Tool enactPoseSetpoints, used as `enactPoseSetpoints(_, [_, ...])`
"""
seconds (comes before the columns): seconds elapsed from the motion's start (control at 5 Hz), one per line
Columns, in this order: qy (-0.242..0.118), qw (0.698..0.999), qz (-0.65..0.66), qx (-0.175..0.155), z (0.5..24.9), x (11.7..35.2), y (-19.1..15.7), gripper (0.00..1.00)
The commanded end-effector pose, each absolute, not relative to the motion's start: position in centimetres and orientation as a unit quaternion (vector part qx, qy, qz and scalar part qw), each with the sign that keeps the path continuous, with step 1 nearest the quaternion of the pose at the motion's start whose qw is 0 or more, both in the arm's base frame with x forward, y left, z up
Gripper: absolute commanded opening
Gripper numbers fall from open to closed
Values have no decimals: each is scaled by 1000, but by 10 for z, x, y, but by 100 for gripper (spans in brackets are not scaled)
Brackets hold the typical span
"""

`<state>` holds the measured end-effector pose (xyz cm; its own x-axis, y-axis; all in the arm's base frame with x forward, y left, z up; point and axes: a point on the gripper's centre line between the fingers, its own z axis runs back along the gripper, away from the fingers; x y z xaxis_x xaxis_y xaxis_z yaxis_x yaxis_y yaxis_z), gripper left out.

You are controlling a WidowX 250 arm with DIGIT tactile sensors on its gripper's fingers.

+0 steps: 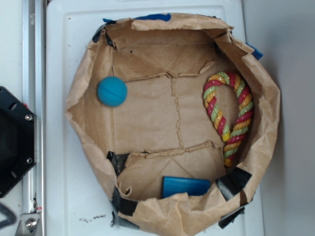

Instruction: Grab the blue ball.

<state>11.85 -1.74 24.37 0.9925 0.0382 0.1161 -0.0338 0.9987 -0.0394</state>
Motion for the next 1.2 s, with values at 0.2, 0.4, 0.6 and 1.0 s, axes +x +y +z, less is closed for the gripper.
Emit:
enactPoseSetpoints(0.2, [-68,997,13,-19,241,155,-7,100])
enactPoseSetpoints(0.4, [-69,998,4,-14,224,205,32,100])
enactPoseSetpoints(0.6, [-61,998,-22,-18,213,257,48,100])
enactPoseSetpoints(1.0, [-64,990,-125,-7,204,304,42,100])
